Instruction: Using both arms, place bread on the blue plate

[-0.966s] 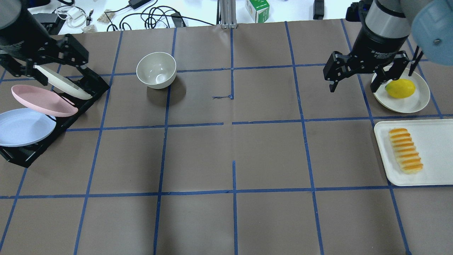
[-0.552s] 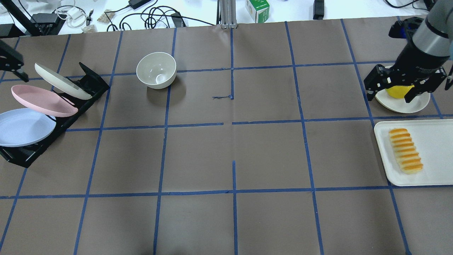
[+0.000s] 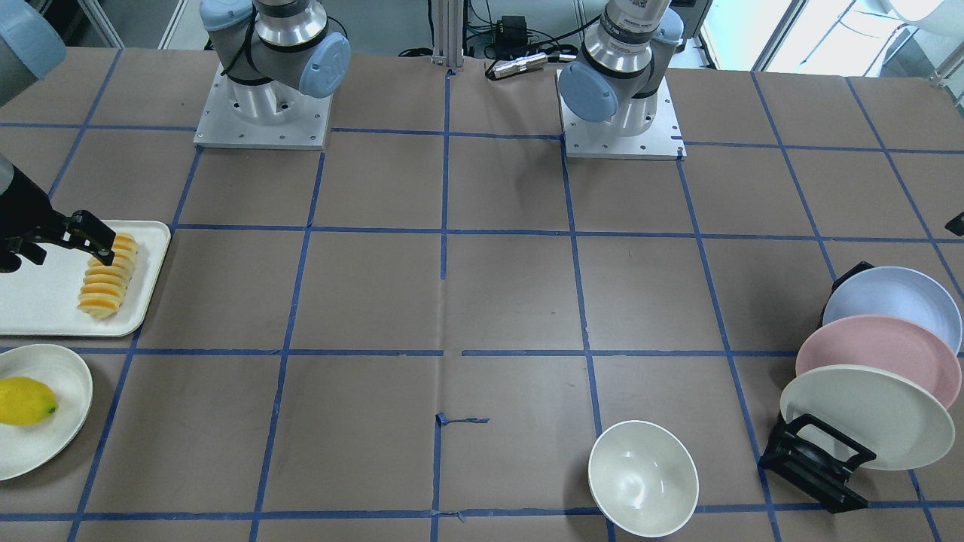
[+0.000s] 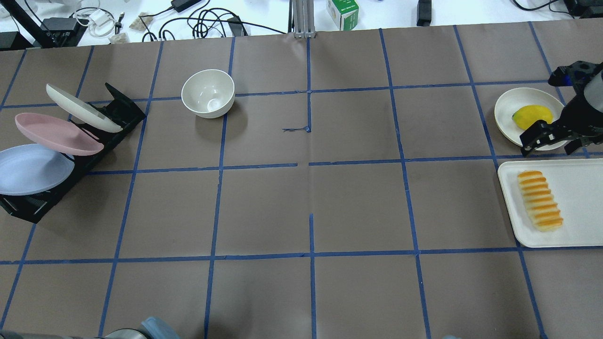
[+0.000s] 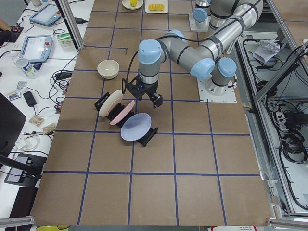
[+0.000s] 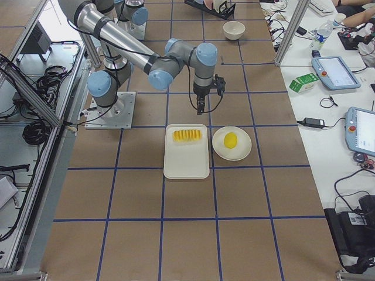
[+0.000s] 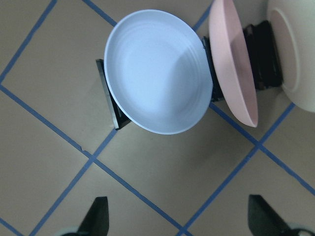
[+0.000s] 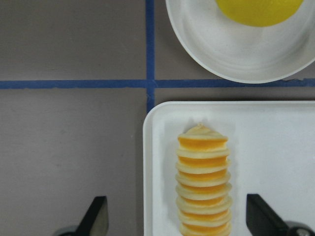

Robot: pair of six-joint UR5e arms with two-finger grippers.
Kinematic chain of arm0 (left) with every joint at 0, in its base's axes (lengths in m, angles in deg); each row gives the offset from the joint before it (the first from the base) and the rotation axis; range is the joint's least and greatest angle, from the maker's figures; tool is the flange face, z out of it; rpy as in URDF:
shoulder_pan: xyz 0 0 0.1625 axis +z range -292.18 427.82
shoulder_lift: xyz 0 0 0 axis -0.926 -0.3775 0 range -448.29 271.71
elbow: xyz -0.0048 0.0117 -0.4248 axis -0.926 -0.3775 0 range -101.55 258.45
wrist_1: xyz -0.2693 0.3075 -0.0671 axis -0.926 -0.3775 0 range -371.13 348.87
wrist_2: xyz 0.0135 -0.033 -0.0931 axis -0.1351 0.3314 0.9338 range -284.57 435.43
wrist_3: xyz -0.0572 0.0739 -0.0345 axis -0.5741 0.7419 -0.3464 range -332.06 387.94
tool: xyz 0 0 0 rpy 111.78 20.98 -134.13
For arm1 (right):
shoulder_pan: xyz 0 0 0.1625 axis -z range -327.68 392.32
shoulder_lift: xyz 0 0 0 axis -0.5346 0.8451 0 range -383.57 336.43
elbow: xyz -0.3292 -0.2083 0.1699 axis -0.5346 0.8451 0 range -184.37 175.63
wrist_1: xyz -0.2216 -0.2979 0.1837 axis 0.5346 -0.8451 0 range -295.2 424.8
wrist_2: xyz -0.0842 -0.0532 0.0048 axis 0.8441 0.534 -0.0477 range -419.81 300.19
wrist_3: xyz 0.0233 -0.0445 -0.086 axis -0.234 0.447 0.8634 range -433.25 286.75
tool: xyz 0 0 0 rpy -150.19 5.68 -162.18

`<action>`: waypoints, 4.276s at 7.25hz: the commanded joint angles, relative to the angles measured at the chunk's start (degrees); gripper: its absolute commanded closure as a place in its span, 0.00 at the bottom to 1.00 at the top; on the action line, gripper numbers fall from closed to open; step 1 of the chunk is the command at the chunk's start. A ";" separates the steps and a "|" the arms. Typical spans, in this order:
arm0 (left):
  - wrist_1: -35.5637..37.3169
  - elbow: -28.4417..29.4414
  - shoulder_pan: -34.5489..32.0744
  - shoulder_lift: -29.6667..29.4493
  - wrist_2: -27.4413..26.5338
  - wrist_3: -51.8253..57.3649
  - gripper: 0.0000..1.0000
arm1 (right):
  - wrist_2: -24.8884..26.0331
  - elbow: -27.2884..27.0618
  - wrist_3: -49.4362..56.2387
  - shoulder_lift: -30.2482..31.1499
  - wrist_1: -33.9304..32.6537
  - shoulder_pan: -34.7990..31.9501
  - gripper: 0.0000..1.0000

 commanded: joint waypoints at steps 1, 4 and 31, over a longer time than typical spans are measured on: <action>11.02 -2.22 1.90 -5.95 -3.83 0.05 0.00 | -0.09 -3.03 2.76 -4.30 -5.87 3.55 0.00; 13.97 -2.04 1.82 -12.82 -4.74 -2.31 0.00 | 2.09 -7.62 2.76 -5.19 -12.65 3.65 0.00; 18.88 -23.19 -37.06 1.33 25.85 -4.62 1.00 | -3.16 19.53 -21.82 -4.85 15.38 -17.58 1.00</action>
